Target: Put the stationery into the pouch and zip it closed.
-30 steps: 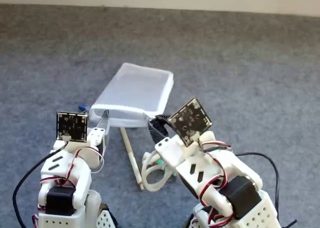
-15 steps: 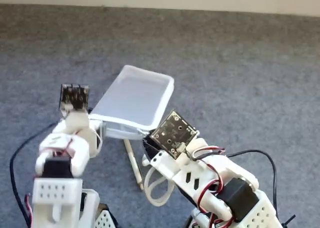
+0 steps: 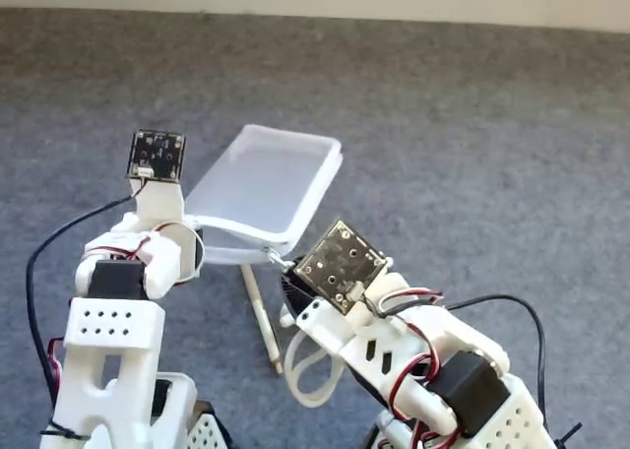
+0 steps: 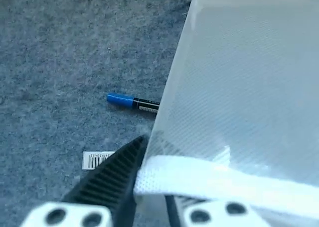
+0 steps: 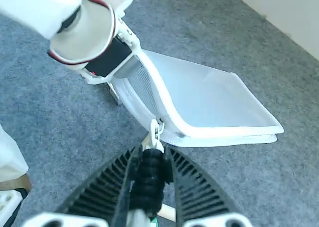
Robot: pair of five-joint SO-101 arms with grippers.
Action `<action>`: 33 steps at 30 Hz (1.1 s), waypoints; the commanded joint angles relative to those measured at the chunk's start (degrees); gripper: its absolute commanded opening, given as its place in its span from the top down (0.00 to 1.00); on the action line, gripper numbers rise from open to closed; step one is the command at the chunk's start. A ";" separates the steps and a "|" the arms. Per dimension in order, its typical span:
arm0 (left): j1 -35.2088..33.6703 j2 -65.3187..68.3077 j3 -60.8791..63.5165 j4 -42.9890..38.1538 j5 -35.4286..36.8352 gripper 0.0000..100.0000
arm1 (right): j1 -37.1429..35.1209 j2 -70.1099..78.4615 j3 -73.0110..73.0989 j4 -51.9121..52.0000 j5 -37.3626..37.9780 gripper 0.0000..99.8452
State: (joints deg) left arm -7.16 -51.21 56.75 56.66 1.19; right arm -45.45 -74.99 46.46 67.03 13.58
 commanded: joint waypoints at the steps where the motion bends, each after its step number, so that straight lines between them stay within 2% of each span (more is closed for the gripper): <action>1: -0.48 0.31 -2.33 -0.70 0.44 0.99 | -0.57 -1.01 -1.27 -0.48 0.53 0.99; 5: -0.48 0.31 -4.79 -0.09 0.53 0.99 | 1.80 -1.01 -1.27 -1.54 0.26 0.98; 11: -0.57 0.66 -12.53 8.97 2.73 0.99 | 9.71 -1.01 -1.71 -1.54 -0.53 0.82; 14: -0.75 0.75 -16.57 12.57 2.73 0.99 | 13.14 -0.48 -5.23 -1.10 -3.16 0.82; 21: -0.66 0.84 -26.15 19.96 2.81 0.99 | 18.24 -0.40 -9.71 3.21 -1.85 0.82; 33: -1.01 0.92 -35.03 25.49 2.64 0.99 | 18.68 1.63 -11.12 6.37 -2.11 0.82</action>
State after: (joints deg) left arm -7.25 -51.03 27.56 80.75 3.38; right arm -27.60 -75.52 38.46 71.78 11.21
